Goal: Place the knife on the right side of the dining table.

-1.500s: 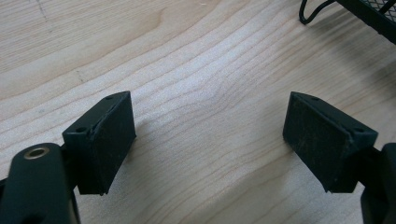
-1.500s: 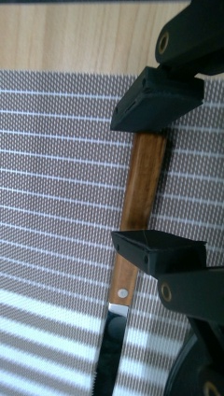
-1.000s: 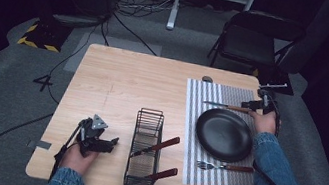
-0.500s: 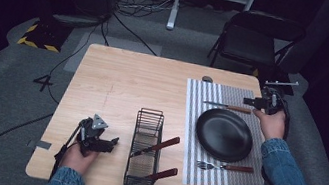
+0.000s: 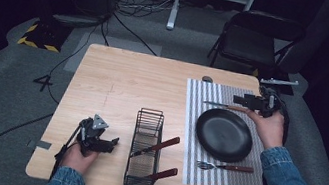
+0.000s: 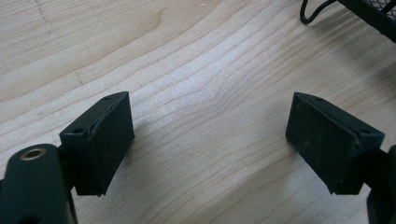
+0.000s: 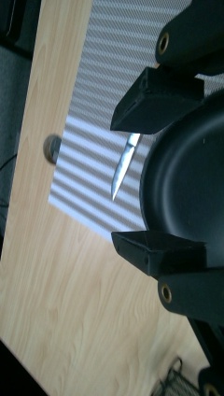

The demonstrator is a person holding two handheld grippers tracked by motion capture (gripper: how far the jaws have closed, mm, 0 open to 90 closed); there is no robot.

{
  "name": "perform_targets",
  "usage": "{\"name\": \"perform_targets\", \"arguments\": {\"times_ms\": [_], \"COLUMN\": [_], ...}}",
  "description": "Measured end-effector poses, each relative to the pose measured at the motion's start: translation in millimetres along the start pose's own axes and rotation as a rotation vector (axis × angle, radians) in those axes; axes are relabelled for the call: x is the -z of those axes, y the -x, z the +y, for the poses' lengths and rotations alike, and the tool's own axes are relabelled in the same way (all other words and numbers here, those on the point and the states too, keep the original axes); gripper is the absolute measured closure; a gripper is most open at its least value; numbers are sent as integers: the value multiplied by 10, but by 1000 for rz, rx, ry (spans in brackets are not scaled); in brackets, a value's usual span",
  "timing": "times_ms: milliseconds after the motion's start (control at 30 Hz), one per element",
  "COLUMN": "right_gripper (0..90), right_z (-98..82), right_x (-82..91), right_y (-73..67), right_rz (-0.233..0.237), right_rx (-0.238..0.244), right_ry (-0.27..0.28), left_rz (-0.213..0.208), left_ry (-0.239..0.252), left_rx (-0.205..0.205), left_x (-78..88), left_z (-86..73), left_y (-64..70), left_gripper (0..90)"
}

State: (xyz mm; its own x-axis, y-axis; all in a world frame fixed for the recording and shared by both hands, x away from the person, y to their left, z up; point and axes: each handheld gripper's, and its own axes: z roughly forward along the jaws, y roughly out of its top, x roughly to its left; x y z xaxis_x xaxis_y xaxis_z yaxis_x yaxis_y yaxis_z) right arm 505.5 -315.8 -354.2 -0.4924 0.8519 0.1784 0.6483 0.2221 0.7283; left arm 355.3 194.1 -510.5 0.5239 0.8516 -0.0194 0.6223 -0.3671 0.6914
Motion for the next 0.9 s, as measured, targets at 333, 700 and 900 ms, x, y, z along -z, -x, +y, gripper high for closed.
{"name": "perform_targets", "arguments": {"times_ms": [333, 700, 900], "right_gripper": [400, 392, 382], "right_z": [-117, -490, -676], "right_x": [105, 100, 25], "right_y": [-541, -1018, -1219], "right_rz": [95, 165, 201], "right_rx": [106, 199, 239], "right_ry": [6, -21, -31], "left_rz": [-14, -2, -2], "left_ry": [-3, -6, -7], "left_rx": [-13, 10, 3], "left_x": [-6, -13, -14], "left_z": [6, 12, 13], "left_y": [-25, -29, -32], "left_gripper": [143, 125, 122]}}
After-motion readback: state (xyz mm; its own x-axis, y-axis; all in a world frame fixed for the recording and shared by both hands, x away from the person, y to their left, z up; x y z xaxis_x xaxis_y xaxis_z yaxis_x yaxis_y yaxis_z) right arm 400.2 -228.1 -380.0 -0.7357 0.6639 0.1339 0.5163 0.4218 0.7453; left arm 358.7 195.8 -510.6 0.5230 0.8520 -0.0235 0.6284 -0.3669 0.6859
